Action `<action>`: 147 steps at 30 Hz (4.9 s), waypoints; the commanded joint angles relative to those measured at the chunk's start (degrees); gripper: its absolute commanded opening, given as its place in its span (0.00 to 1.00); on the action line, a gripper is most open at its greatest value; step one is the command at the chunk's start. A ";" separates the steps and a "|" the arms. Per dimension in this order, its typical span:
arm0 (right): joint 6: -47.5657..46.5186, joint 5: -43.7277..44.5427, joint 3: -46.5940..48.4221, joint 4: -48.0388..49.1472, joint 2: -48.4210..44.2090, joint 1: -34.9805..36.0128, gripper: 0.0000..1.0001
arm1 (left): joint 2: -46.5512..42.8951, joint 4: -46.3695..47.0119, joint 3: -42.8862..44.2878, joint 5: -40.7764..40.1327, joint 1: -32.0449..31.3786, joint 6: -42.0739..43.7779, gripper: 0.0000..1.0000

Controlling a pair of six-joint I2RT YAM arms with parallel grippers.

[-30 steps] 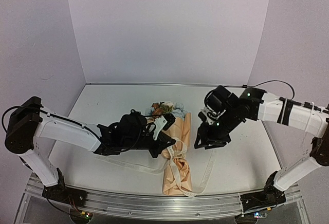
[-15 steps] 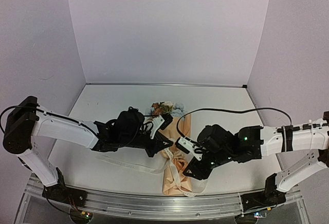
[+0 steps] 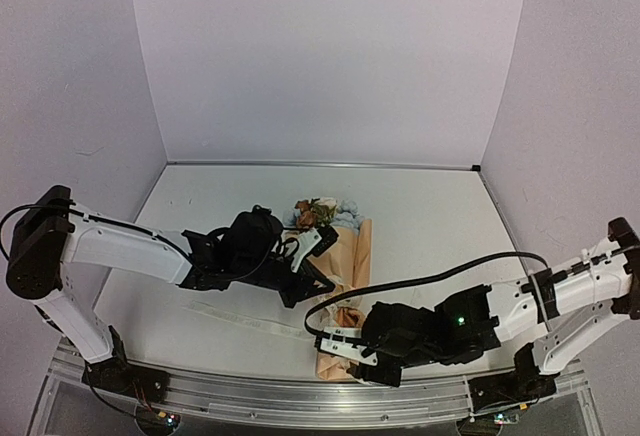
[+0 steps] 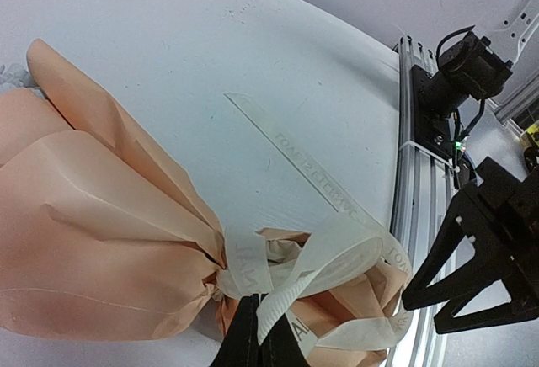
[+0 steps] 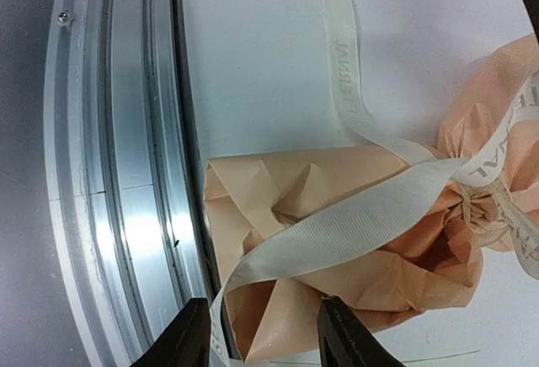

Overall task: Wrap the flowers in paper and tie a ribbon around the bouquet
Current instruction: Cross the ribbon over the folded bouquet.

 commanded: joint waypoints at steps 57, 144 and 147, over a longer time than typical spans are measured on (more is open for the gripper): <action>11.80 7.31 4.16 -14.71 -7.76 -3.99 0.00 | -6.71 3.27 -5.16 2.42 2.06 -2.20 0.02; 51.42 -11.39 17.17 1.93 19.72 -26.63 0.00 | -29.42 -1.82 -16.73 -20.08 -3.55 -11.41 0.46; 51.10 -11.86 17.31 1.94 19.74 -26.60 0.00 | -26.45 -1.08 -14.51 -13.38 2.32 -10.14 0.45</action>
